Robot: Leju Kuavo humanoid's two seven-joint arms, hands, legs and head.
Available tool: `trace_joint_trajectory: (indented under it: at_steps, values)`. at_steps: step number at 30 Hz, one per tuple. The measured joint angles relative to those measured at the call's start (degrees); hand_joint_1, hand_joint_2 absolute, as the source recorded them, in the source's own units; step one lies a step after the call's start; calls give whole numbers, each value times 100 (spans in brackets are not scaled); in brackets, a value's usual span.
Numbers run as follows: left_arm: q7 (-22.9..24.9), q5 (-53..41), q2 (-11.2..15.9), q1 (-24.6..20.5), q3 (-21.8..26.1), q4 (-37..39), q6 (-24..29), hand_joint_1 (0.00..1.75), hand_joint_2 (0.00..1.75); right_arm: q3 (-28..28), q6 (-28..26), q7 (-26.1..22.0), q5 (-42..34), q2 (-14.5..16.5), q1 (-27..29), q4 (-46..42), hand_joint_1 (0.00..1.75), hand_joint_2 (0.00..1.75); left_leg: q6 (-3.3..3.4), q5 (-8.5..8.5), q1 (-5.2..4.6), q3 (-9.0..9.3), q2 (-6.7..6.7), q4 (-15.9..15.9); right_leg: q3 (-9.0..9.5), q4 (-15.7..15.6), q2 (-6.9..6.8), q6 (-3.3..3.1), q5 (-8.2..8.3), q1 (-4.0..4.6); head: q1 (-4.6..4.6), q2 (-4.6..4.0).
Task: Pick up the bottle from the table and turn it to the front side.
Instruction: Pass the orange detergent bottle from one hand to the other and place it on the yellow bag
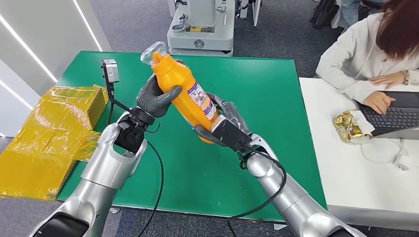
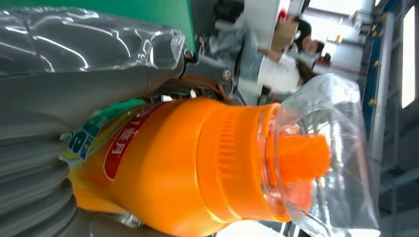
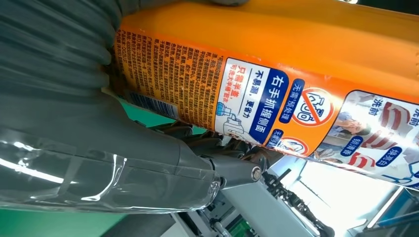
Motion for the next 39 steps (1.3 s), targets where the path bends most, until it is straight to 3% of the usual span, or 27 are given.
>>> trace_joint_trajectory:
  at_steps: [2, 3, 13, 26, 32, 39]
  values:
    - [11, 69, -15, 9, -3, 21, -11, 175, 175, 8, -8, -16, -23, -18, 15, -13, 35, 175, 0, 0, 0, 0, 1, 0, -1, 0, 2, 0, 0, 0, 0, 0]
    - [-2, 62, -21, 10, -4, 32, 0, 175, 175, 12, -14, -32, -43, -28, 27, -16, 0, 175, 0, 0, 0, 0, 1, 0, -2, 0, 2, 0, 0, 0, 0, 0]
    - [-694, -1213, 20, -232, -12, 280, 343, 175, 175, -87, -201, -99, -326, -386, 463, -451, 0, 175, 0, -1, 0, -2, 3, 0, -1, 0, 4, 0, 1, 0, 1, 0]
    - [-1023, -1629, 285, -277, -12, 577, 361, 175, 175, -534, -321, -264, -295, -873, 1316, -1833, 0, 175, -1, -1, 0, -1, 3, -2, -3, 0, 5, -1, 1, 0, 0, 0]
    - [-1416, -2807, 399, -332, -14, 628, 717, 175, 175, -893, -477, -351, -255, -1107, 1916, -2758, 0, 175, 0, -2, 0, -3, 1, -1, -2, -1, 1, -1, 1, 0, 1, 0]
    - [-1659, -3864, 488, -446, -14, 635, 827, 175, 175, -1350, -457, -364, 72, -1141, 2588, -3663, 0, 175, 0, -3, 0, -3, 2, -2, -3, -1, 2, -1, 1, 0, 0, 0]
